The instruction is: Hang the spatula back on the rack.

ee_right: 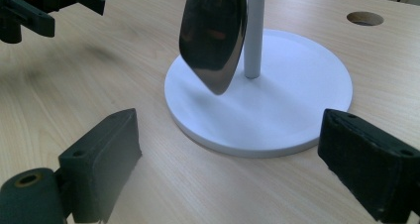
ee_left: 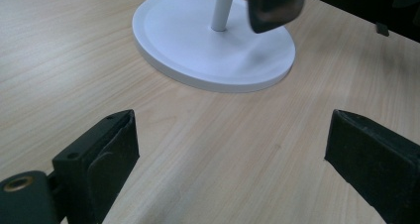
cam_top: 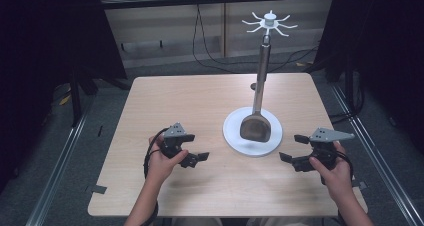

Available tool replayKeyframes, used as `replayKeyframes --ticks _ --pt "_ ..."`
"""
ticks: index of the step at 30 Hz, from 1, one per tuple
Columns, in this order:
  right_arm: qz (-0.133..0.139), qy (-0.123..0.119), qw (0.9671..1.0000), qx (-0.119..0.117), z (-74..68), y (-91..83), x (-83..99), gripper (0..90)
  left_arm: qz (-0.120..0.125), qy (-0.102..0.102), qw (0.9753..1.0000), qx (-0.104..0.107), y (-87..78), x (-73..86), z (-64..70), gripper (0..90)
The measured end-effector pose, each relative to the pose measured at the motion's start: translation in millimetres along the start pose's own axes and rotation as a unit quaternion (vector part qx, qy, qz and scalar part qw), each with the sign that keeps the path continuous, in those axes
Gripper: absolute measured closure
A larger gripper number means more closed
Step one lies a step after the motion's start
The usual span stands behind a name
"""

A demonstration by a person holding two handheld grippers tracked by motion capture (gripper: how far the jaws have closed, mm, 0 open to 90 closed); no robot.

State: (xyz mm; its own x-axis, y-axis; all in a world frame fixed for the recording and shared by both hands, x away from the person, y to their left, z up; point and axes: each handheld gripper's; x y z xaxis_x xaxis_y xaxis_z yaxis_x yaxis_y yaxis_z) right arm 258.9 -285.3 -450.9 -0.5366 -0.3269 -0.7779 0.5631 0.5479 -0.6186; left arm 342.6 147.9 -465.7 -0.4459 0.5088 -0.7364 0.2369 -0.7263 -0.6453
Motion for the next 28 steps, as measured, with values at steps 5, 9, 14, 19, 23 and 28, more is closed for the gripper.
replayKeyframes --ticks 5,9,14,19,23,28 --pt "-0.003 0.000 1.0000 0.000 2.0 -0.2 2.0 8.8 0.003 -0.007 1.0000 -0.001 0.3 3.6 -3.1 6.6" --pt "-0.004 0.005 1.0000 0.001 4.2 -0.1 4.2 8.8 0.000 -0.006 1.0000 -0.003 0.5 6.6 -6.3 6.6" --pt "-0.009 0.003 0.9999 0.004 4.5 1.7 5.9 8.8 -0.003 -0.010 0.9999 -0.007 0.8 9.1 -9.2 6.8" --pt "-0.016 0.002 0.9998 0.006 5.7 3.8 8.5 8.8 -0.001 -0.012 0.9999 -0.005 0.9 9.6 -10.2 6.8" --pt "-0.018 0.005 0.9998 0.007 6.7 3.4 9.7 8.8 -0.003 -0.012 0.9999 -0.004 2.7 9.8 -10.4 6.8" --pt "-0.019 0.004 0.9998 0.009 7.7 1.7 11.2 8.8 -0.004 -0.015 0.9999 -0.006 5.6 10.2 -11.8 6.8"
Point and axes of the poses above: each handheld gripper's, and its own axes: y roughly forward along the jaws, x roughly out of its underside, z roughly to its right, and after that the axes turned 9 degrees about -z, right-handed
